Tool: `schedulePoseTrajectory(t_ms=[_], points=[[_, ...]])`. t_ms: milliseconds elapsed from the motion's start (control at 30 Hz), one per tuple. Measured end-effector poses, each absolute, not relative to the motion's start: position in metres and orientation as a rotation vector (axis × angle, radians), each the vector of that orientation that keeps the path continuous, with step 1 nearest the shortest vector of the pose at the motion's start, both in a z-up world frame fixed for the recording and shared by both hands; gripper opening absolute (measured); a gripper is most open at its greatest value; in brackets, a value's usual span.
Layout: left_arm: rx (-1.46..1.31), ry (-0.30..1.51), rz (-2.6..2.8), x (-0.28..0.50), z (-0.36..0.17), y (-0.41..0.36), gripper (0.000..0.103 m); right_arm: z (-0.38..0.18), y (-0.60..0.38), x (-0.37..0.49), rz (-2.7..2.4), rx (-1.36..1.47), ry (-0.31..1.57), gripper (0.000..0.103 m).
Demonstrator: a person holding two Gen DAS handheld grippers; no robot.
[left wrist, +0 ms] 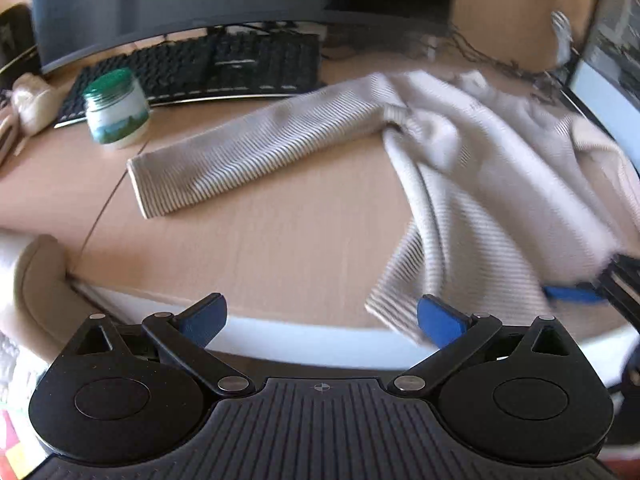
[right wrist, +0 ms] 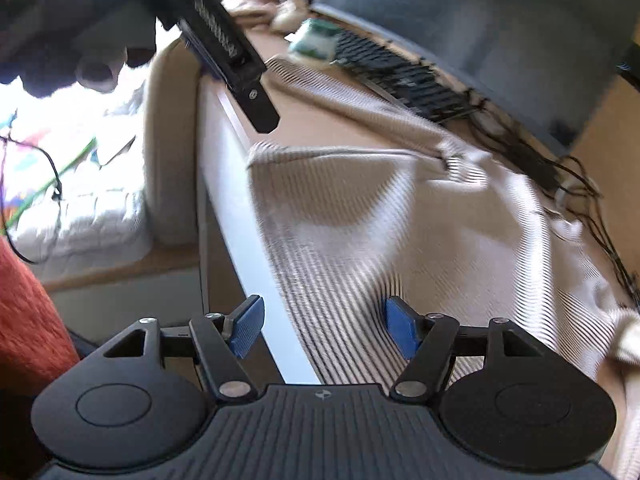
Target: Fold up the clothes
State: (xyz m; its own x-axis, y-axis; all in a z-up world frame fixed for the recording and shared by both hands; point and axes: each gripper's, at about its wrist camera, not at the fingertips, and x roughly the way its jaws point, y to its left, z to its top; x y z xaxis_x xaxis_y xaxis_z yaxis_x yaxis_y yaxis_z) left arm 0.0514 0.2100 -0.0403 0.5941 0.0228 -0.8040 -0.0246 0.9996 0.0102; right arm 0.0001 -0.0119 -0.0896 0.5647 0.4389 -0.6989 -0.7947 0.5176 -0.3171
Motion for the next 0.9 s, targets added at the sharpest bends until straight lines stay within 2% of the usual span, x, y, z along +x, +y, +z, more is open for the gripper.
schedulePoseTrajectory(t_ms=[67,100,167,367,700,767,833,900], points=[[0.034,0.933,-0.002,0.046,-0.041,0.205,0.103,-0.091,-0.008,-0.003,0.777,-0.743,0.543,0.041],[0.063,0.923,-0.032,0.044,-0.041,0.200,0.103,-0.082,-0.012,0.000,0.761,-0.708,0.536,0.021],[0.116,0.907,-0.086,0.043,-0.040,0.191,0.103,-0.062,-0.022,0.008,0.727,-0.610,0.530,0.011],[0.312,0.850,-0.204,0.058,-0.049,0.146,0.103,-0.005,-0.054,0.042,0.630,-0.354,0.536,0.010],[0.440,0.773,-0.491,0.078,-0.043,0.096,0.103,-0.005,-0.068,0.051,0.545,-0.248,0.561,0.011],[0.503,0.766,-0.394,0.081,-0.052,0.096,0.103,-0.002,-0.075,0.046,0.581,-0.212,0.579,0.018],[0.480,0.760,-0.267,0.089,-0.053,0.110,0.103,-0.002,-0.081,0.040,0.563,-0.230,0.577,0.047],[0.372,0.752,-0.166,0.096,-0.040,0.133,0.103,-0.008,-0.091,0.035,0.526,-0.266,0.589,0.052]])
